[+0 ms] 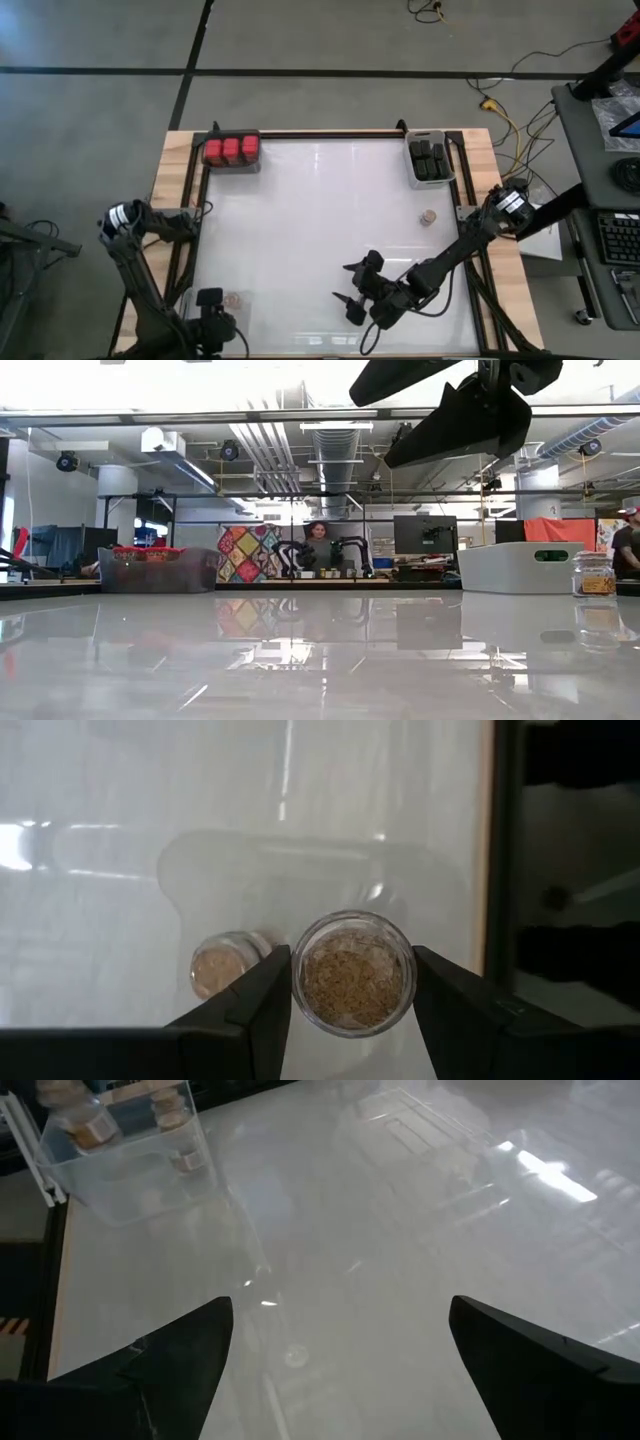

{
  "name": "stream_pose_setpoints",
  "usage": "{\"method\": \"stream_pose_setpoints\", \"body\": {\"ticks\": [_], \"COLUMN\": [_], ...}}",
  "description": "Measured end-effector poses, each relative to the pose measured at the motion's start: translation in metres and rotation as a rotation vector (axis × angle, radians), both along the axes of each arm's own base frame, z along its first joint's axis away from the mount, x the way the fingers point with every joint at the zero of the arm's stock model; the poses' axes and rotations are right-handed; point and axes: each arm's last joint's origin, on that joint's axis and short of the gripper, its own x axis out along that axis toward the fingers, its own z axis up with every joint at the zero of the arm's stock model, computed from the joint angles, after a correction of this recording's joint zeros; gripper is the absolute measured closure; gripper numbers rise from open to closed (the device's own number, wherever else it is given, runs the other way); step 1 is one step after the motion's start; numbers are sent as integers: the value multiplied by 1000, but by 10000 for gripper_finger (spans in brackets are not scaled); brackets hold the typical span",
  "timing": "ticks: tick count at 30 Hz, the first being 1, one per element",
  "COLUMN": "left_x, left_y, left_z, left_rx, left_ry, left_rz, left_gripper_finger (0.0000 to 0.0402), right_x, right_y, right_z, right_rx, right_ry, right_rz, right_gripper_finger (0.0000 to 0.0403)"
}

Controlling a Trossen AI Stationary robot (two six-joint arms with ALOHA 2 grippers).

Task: Sort spices by type
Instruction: Put the brown seasoning bottle into the transparent bin

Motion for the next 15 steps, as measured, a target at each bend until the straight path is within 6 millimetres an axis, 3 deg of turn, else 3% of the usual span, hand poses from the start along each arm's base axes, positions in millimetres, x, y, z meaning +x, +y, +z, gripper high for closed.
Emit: {"method": "stream_pose_setpoints", "body": {"ticks": [7, 15], "left_x": [-1, -7], "left_y": [2, 13], "left_z": [-22, -40], "left_rx": [45, -39], "left_ry": [40, 69], "left_rz": [60, 86], "left_gripper_finger": [237, 237], "right_x": [-1, 0], "right_y": [1, 0], "right_z": [0, 0], "right_rx": [-1, -20], "right_ry": [4, 9], "right_rz": [6, 16], "right_gripper_finger": [39, 39]}}
